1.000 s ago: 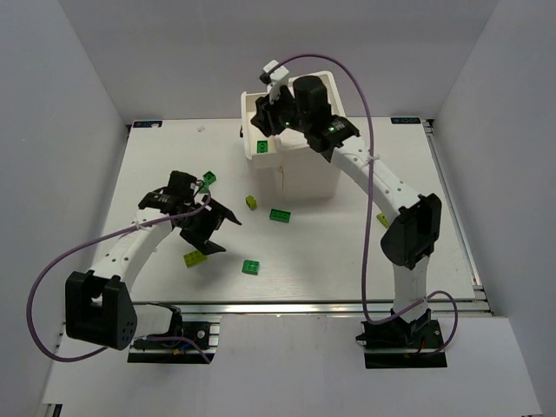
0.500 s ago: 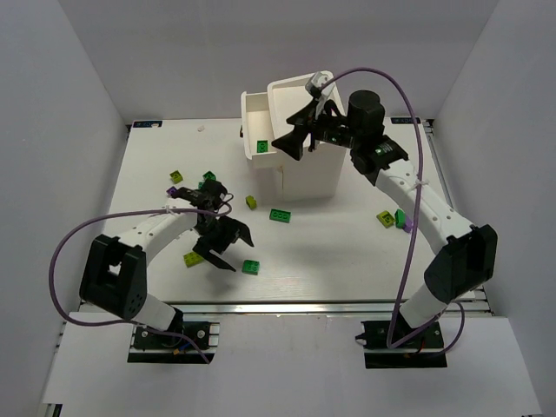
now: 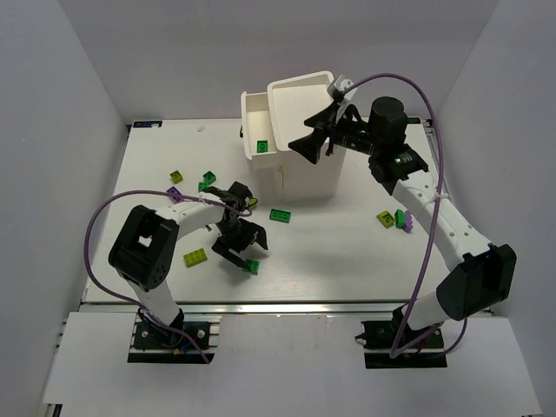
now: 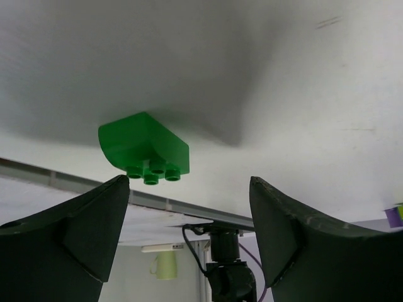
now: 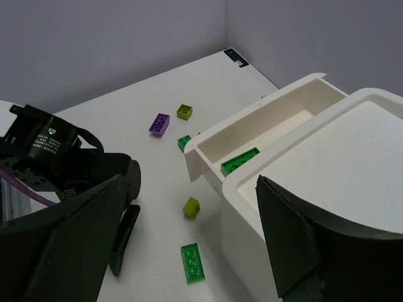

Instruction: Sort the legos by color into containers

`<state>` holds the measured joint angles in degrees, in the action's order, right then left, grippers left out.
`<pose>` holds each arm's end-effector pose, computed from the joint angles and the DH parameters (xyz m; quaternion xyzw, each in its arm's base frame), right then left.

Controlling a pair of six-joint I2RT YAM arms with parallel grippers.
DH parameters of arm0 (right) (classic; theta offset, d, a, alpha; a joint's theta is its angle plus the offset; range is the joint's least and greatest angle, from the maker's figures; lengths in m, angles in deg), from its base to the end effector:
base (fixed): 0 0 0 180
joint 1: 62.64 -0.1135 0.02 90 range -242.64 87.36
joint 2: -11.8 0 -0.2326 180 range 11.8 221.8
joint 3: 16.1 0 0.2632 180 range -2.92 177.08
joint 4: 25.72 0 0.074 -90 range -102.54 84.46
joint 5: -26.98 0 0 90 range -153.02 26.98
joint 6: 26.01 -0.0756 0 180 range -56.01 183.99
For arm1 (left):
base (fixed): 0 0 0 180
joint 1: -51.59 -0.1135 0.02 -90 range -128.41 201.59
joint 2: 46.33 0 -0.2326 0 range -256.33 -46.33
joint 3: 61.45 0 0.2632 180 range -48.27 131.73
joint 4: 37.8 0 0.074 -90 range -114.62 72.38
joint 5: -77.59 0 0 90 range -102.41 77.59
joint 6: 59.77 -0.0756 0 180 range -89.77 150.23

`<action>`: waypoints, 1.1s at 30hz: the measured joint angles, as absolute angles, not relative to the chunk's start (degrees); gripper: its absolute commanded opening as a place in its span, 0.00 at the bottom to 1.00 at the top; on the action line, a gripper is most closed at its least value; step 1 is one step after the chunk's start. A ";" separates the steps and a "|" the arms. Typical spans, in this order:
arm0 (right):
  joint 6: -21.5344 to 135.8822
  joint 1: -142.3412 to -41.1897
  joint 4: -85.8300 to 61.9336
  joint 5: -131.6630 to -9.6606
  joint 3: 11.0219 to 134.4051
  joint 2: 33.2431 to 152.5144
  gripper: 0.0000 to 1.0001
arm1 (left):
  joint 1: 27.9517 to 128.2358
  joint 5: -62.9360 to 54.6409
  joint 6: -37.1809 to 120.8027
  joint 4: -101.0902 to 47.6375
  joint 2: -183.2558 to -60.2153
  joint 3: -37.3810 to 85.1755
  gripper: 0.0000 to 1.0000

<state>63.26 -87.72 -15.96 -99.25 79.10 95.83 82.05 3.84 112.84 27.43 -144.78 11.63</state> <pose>0.3334 0.2053 0.3991 -0.3575 0.6019 0.3636 0.6146 0.2396 -0.1655 0.0842 0.4358 -0.8889 0.0736 0.1208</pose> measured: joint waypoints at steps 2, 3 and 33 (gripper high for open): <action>63.19 -87.37 -16.10 -99.27 78.73 95.39 0.88 | 82.20 3.38 113.25 26.69 -145.83 12.57 0.83; 63.08 -87.19 -16.07 -99.27 78.66 95.35 0.88 | 82.20 3.14 113.32 26.40 -146.20 12.79 0.83; 61.35 -82.89 -16.93 -99.62 75.88 93.97 0.87 | 83.39 2.46 114.24 24.89 -147.12 9.64 0.73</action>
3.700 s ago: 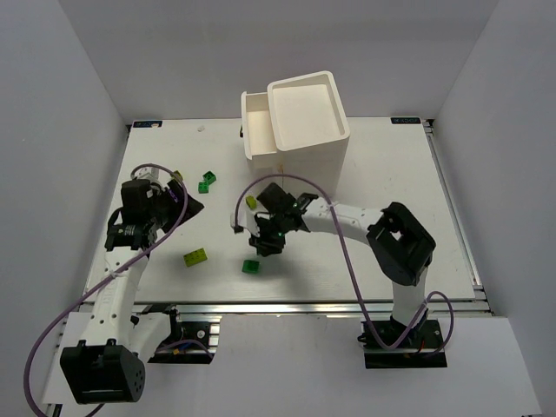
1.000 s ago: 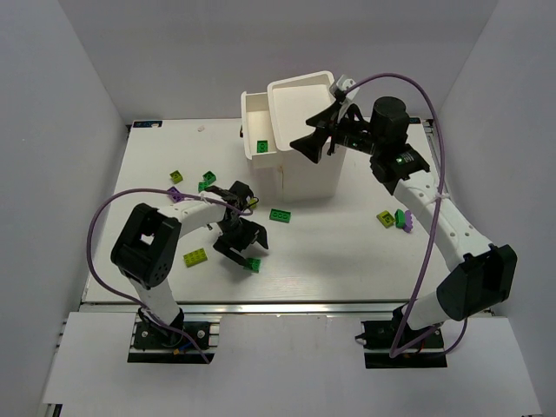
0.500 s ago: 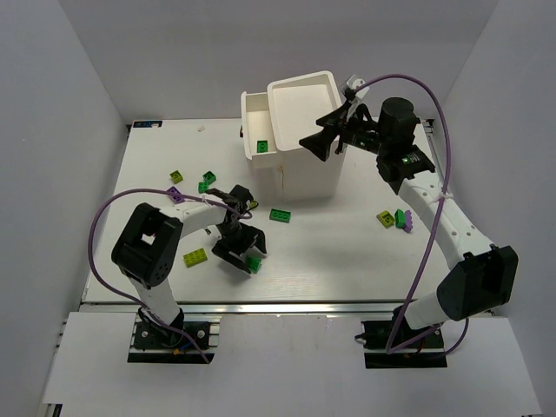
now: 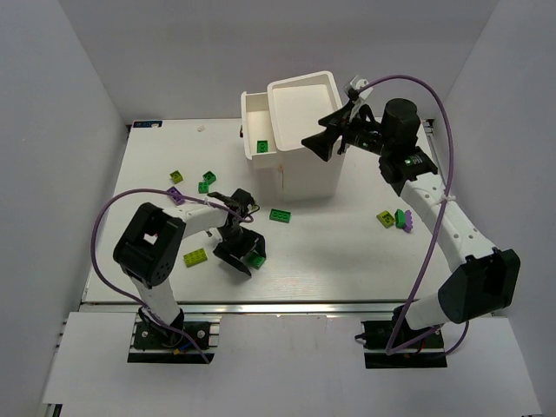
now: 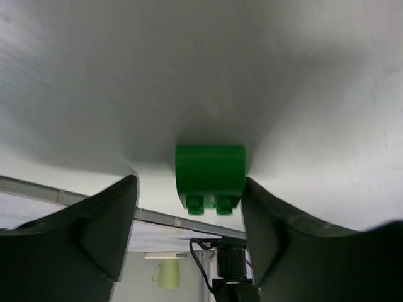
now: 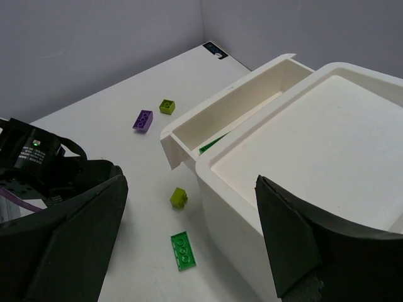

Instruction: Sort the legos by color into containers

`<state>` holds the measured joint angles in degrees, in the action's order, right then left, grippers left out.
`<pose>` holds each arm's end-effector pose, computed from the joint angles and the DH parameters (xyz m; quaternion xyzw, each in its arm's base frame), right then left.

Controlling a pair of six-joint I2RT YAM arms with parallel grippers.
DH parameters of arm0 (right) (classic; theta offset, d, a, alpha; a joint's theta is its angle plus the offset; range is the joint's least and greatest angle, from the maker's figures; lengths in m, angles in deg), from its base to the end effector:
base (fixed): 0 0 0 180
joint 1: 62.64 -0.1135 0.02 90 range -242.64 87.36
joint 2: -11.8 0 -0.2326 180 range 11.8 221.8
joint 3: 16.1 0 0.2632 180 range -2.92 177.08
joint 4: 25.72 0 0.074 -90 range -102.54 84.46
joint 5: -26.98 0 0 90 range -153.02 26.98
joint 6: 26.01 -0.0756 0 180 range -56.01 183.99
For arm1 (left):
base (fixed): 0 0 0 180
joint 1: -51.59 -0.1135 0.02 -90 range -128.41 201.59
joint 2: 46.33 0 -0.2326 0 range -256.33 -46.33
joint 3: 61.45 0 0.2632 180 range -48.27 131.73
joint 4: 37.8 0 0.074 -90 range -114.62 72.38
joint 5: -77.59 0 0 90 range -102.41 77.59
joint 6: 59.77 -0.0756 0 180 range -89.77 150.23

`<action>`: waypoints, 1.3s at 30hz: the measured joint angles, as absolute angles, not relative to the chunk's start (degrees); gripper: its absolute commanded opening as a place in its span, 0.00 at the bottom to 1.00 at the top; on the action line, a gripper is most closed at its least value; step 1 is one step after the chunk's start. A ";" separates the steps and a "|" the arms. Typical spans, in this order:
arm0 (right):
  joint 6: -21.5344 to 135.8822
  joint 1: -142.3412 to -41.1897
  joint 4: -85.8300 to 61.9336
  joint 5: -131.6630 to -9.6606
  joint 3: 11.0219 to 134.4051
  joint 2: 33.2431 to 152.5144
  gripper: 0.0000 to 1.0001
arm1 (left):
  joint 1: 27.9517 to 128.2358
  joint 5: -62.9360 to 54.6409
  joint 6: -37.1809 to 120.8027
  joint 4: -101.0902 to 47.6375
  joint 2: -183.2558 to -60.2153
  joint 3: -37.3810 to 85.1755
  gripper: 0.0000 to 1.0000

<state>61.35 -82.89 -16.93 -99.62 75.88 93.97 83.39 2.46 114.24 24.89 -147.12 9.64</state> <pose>0.3431 0.1746 0.3912 -0.3232 0.6232 0.3501 0.6202 0.2329 -0.1672 0.0646 0.4386 -0.8891 0.0512 0.1206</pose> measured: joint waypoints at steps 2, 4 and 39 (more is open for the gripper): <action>61.46 -82.74 -16.82 -99.60 75.88 93.77 0.87 | 83.39 2.25 113.74 24.39 -148.17 9.59 0.68; 61.62 -82.56 -16.49 -99.60 75.88 93.55 0.86 | 83.34 3.16 113.08 23.78 -148.78 9.73 0.54; 102.97 -85.45 2.02 -113.70 59.64 87.83 0.68 | 81.66 -22.91 60.65 -0.98 -156.98 59.41 0.11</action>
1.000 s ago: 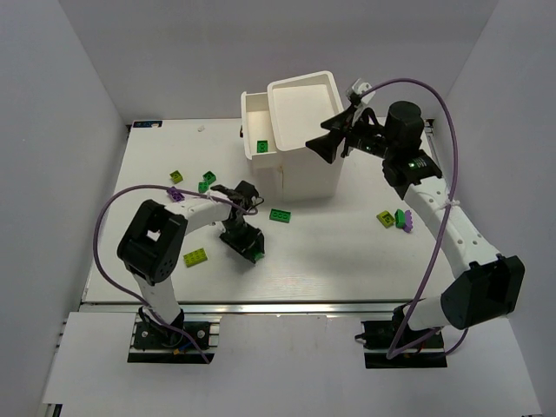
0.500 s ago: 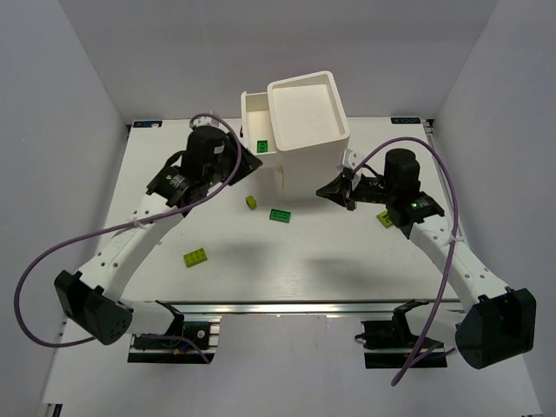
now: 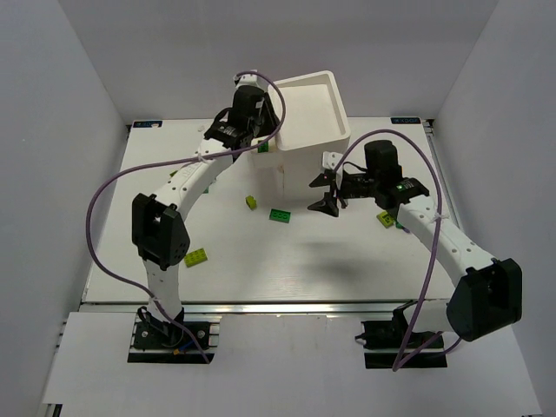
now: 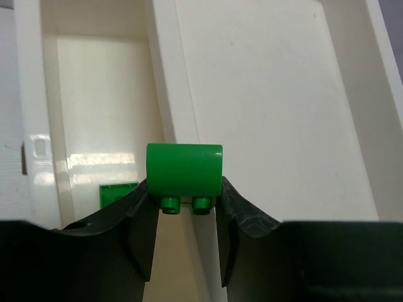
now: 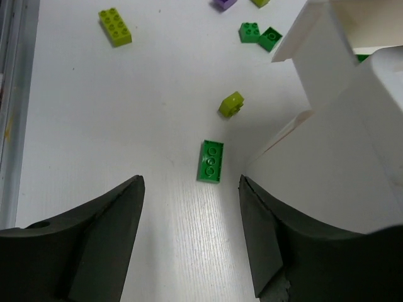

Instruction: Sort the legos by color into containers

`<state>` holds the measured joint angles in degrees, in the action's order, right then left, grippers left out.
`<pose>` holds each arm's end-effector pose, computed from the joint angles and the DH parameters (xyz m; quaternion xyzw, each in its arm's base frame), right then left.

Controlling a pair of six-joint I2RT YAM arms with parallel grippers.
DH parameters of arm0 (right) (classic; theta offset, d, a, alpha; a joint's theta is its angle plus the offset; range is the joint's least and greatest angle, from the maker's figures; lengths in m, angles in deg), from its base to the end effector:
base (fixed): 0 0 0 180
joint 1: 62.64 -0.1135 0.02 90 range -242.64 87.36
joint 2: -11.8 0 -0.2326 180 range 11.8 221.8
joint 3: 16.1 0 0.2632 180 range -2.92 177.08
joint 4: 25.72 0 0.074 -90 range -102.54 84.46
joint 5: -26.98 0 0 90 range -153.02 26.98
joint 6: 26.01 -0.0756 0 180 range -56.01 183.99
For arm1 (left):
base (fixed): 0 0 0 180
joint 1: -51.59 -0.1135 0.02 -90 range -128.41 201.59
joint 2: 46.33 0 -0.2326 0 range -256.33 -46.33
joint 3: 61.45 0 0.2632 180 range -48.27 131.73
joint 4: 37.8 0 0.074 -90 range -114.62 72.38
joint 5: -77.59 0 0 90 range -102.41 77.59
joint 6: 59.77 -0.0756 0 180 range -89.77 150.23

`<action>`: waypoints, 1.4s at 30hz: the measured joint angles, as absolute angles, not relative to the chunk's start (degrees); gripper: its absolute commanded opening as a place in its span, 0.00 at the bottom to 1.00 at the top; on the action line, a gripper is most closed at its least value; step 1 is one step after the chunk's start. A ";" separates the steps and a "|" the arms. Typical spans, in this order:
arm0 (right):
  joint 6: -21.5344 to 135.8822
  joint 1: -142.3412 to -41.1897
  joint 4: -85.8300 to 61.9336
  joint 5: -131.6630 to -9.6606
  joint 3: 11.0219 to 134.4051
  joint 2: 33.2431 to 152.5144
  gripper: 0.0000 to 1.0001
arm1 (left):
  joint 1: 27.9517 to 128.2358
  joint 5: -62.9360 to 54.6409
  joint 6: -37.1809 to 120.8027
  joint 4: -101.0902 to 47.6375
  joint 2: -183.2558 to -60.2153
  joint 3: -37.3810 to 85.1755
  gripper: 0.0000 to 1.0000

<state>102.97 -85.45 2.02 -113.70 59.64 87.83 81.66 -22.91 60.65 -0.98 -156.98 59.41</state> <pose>0.2858 0.1836 0.2806 -0.5869 0.5517 0.2978 0.5123 0.4341 -0.2354 0.3114 -0.0507 0.8471 -0.1963 0.4912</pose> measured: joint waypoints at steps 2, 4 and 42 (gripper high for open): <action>105.00 -86.15 3.79 -112.82 59.60 87.94 0.68 | 80.85 -23.70 60.43 -0.44 -158.42 61.64 0.16; 106.36 -86.56 4.67 -112.19 59.51 87.94 0.68 | 80.63 -24.46 60.40 0.31 -158.58 62.03 0.18; 114.97 -95.50 -3.86 -99.31 56.85 106.93 0.75 | 74.03 -27.19 61.21 0.55 -131.52 45.46 0.66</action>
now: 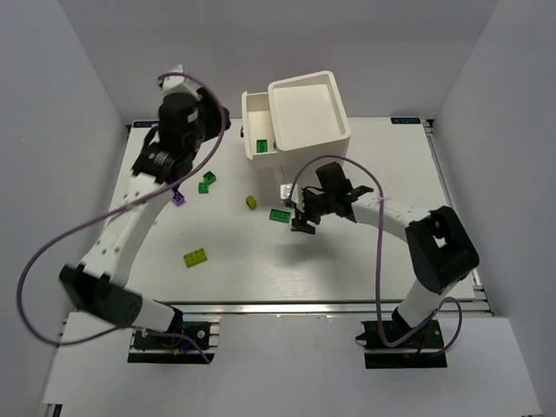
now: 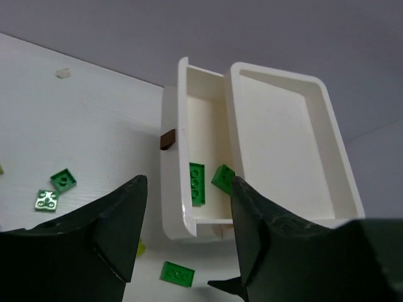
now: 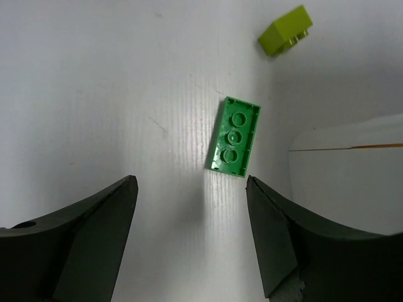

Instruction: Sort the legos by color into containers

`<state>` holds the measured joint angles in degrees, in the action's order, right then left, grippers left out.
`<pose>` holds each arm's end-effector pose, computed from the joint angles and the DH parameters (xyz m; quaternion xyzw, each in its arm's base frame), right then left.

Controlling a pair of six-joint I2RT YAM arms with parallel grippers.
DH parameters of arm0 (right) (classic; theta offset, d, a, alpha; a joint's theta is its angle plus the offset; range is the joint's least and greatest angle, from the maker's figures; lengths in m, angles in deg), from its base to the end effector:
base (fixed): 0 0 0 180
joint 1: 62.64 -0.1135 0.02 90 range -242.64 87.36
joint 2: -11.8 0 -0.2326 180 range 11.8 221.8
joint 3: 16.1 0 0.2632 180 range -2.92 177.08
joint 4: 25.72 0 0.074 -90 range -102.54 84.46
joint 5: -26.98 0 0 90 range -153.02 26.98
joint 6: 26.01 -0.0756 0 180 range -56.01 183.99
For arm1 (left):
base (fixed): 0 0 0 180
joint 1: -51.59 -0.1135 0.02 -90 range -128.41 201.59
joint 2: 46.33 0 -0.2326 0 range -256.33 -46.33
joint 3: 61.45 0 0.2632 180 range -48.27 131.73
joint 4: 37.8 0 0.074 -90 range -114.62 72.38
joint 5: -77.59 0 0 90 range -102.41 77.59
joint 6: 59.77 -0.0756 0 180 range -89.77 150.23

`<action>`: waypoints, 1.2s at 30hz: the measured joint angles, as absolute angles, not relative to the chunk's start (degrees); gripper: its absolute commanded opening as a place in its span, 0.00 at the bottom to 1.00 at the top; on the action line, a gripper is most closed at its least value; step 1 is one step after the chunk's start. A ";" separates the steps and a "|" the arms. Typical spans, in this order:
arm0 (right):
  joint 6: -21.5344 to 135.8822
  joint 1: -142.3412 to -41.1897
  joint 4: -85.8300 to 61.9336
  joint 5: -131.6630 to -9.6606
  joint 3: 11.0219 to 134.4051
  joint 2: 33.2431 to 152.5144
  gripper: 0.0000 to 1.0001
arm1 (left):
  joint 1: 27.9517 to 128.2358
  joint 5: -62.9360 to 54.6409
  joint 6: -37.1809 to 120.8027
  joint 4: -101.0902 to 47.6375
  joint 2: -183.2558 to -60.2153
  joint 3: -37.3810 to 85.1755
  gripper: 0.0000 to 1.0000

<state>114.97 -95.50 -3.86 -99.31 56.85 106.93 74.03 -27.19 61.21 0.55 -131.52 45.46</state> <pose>0.2962 0.2446 0.1520 -0.6750 0.5697 0.2247 0.4115 0.3641 -0.1295 0.4006 -0.1358 0.7873 -0.1742 0.5756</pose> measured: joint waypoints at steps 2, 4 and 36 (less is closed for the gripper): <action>113.51 -96.42 -6.76 -95.99 56.87 109.90 0.76 | 73.40 -28.59 61.89 -0.55 -123.43 39.01 0.70; 112.04 -96.81 -9.04 -92.93 56.89 112.48 0.76 | 73.00 -29.95 62.81 -0.66 -116.44 32.76 0.71; 109.00 -100.16 -3.72 -92.91 66.16 122.82 0.12 | 72.92 -36.40 71.05 8.83 -103.76 11.74 0.80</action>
